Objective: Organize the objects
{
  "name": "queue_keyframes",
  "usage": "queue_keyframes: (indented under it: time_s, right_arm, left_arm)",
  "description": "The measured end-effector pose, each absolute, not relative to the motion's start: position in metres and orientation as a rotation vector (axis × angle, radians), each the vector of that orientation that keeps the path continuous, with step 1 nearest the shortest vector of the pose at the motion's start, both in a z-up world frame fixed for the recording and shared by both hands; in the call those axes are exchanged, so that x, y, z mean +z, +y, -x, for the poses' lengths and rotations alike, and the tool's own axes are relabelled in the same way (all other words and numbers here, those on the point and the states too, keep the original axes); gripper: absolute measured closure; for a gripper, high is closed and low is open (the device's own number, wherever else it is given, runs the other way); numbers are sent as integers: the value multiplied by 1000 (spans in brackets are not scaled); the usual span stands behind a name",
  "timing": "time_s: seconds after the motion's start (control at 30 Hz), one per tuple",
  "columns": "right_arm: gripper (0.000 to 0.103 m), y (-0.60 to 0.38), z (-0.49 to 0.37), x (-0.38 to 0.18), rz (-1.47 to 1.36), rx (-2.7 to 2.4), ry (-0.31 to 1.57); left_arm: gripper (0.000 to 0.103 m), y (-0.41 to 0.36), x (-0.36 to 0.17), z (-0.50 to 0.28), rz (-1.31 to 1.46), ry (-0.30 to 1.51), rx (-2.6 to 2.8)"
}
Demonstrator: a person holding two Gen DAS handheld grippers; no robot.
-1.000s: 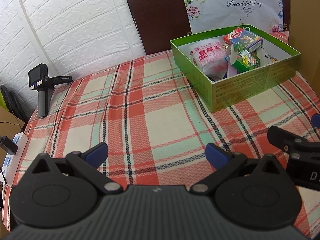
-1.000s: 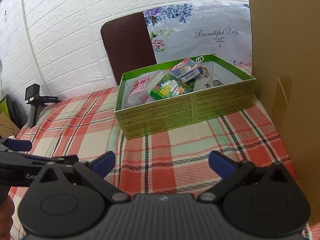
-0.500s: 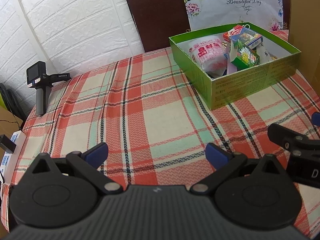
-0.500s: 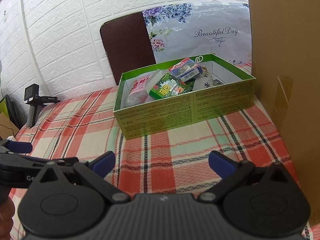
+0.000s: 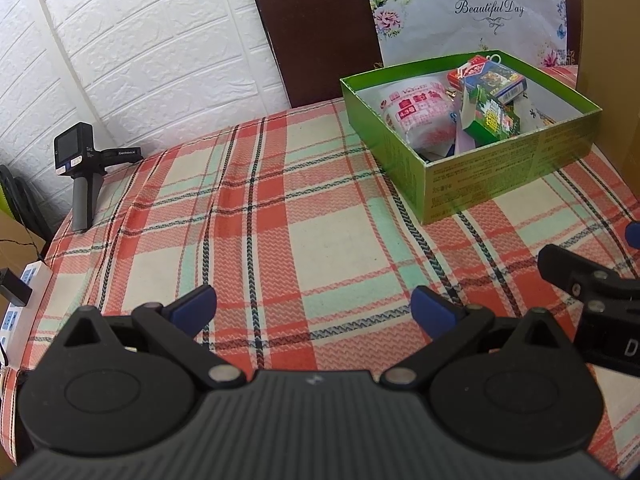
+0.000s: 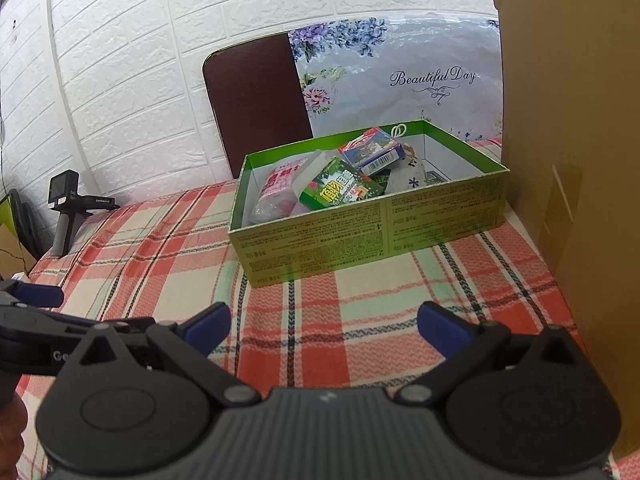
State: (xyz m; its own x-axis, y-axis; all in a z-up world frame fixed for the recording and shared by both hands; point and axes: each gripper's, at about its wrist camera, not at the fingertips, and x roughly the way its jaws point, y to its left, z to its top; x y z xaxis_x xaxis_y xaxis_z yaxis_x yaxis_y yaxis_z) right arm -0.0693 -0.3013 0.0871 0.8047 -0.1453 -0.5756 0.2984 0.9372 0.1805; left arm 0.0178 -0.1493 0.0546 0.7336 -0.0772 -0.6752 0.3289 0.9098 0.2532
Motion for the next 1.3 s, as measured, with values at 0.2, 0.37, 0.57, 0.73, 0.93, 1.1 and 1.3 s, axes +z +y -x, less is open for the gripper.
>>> queue_keyframes:
  time_s: [0.2,0.37,0.57,0.73,0.93,1.1,1.3]
  right_arm:
    - [0,-300,70,87,-266,-241,590]
    - [0,-300,70,87,-264,-237,584]
    - [0,-299,71,88,-266,-238,581]
    - [0,-300,71,87,-272,-235,582]
    - [0,-301,71,87,-272,-233,582]
    - [0,-299,71,88,-266,-234,579]
    - [0,-298,71,87,-265,-237,583]
  left_arm:
    - [0,-148,56,-17,-359,713,-224]
    - [0,-148,55,-17,-360,716,-221]
    - [0,-147,55,-17,-359,714,-218]
    - [0,-147,55,-17,-359,712,-212]
    - [0,-147,56,-16,-361,707,-208]
    - [0,-146,56,-16,-356,710,-208]
    - [0,-144,56,-18,-347,720,-211]
